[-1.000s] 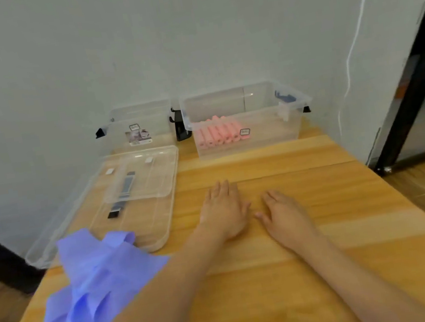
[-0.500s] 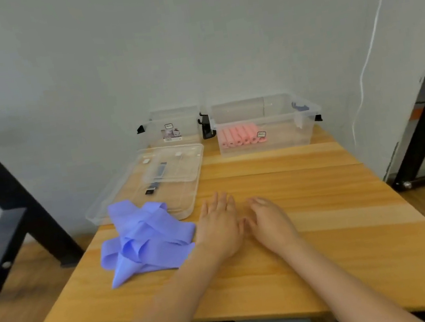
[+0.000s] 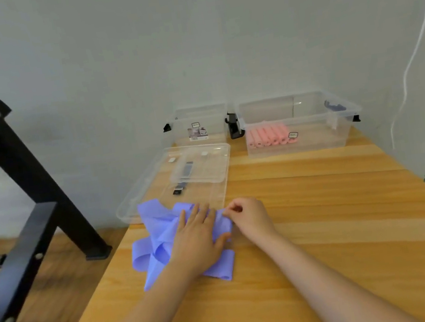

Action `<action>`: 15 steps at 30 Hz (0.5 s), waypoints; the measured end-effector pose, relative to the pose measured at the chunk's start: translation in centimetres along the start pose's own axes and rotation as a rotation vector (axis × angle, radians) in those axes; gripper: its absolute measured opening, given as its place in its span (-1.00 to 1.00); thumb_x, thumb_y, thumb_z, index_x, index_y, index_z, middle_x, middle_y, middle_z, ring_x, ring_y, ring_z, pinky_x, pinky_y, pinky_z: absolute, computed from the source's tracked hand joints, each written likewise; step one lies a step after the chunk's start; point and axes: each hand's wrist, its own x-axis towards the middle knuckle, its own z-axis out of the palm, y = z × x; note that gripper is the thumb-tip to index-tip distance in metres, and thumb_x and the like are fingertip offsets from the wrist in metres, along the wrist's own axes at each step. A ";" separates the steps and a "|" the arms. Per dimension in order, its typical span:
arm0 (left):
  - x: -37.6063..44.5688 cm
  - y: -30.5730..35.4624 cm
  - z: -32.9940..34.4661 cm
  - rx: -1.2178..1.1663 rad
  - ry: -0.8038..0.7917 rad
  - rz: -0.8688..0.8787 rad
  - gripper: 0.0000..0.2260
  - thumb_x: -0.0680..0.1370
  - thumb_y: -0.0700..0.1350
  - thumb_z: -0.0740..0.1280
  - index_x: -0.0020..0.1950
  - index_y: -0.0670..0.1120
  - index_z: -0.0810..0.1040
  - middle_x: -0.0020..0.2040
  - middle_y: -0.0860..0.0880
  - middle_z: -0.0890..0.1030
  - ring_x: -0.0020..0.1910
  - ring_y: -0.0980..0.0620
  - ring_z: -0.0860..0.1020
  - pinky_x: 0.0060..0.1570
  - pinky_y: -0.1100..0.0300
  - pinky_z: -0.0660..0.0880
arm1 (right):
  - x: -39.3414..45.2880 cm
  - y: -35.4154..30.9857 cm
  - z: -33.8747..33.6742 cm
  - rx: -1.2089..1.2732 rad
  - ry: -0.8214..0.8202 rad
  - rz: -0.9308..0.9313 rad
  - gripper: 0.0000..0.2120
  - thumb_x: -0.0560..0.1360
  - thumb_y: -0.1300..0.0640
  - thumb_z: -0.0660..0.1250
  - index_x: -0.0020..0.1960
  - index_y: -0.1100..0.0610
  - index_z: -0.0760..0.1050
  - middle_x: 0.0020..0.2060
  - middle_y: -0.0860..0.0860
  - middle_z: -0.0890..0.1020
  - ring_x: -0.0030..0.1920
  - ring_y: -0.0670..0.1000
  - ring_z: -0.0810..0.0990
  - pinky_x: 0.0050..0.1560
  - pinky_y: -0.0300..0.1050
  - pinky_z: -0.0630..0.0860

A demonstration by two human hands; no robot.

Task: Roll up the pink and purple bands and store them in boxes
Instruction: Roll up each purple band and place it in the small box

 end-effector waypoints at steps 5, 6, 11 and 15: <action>2.3 4.4 -0.6 -0.306 0.272 0.109 -0.50 0.47 0.14 0.11 0.23 -0.16 0.51 0.19 -0.09 0.57 0.20 -0.12 0.50 0.22 0.06 0.29 | 0.7 0.3 -4.6 0.209 0.111 0.083 -0.71 0.43 0.31 0.35 -0.40 0.03 0.49 -0.48 -0.09 0.53 -0.54 -0.23 0.46 -0.40 -0.31 0.43; 2.9 5.3 -0.7 -0.417 0.355 0.095 -0.62 0.46 0.05 0.12 0.03 -0.15 0.59 -0.03 -0.11 0.64 -0.02 -0.16 0.59 0.01 0.14 0.38 | 0.7 0.5 -5.7 0.264 0.132 0.092 -0.71 0.43 0.34 0.34 -0.39 0.05 0.49 -0.48 -0.06 0.54 -0.56 -0.22 0.46 -0.44 -0.33 0.43; 6.0 10.1 -3.2 -0.794 0.397 -0.037 -0.85 0.50 -0.17 0.26 -0.16 -0.17 0.61 -0.33 -0.12 0.58 -0.26 -0.14 0.51 -0.28 0.16 0.30 | 0.4 1.0 -12.1 0.476 0.183 0.060 -0.85 0.44 0.36 0.34 -0.13 0.14 0.48 -0.36 0.03 0.57 -0.52 -0.19 0.49 -0.40 -0.31 0.49; 9.6 13.2 -5.6 -0.884 0.341 0.041 -0.84 0.49 -0.28 0.24 -0.19 -0.09 0.57 -0.32 0.02 0.54 -0.28 0.05 0.46 -0.30 0.23 0.33 | 1.5 1.3 -16.4 0.190 0.231 -0.074 -0.76 0.37 0.34 0.43 -0.01 0.13 0.57 -0.21 0.02 0.58 -0.36 -0.25 0.46 -0.27 -0.44 0.37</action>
